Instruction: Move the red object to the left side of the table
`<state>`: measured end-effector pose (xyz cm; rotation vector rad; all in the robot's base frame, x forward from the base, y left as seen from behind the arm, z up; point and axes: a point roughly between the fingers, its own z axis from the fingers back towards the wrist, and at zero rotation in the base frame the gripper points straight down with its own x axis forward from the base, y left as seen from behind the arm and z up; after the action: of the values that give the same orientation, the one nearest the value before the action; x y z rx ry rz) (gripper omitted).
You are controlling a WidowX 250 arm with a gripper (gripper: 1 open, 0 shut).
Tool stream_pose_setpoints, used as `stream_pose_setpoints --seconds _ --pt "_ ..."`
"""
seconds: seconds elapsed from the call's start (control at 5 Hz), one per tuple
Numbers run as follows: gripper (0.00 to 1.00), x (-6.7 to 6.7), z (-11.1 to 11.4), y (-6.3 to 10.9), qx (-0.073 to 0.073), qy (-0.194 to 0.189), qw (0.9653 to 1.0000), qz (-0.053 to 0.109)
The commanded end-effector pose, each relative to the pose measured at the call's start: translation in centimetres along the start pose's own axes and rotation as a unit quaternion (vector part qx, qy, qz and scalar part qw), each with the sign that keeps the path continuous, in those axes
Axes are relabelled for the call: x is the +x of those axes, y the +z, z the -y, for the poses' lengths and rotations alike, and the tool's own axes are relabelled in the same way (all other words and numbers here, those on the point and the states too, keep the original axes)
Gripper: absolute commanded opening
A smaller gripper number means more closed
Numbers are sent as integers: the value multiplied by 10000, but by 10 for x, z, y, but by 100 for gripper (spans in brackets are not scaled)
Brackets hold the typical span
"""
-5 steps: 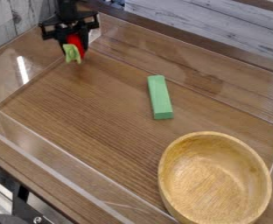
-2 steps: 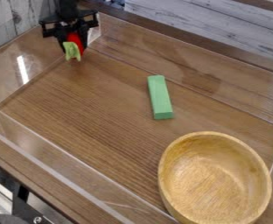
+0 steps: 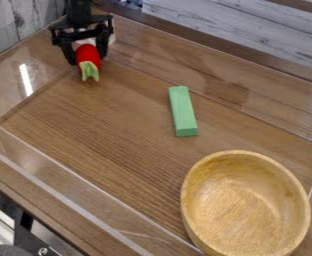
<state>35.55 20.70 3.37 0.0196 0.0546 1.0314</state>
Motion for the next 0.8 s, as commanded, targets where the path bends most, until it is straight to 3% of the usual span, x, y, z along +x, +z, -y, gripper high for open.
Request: stream_pose_setpoints --seconds 0.0,0.2,0.4,0.6 --pt "100 15 13 23 -150 10 9994 306" --pt "0 8 20 26 -159 193 9993 264" --pt "0 1 26 34 -198 384 9989 199" --pt "0 12 17 47 -245 657 9975 111"
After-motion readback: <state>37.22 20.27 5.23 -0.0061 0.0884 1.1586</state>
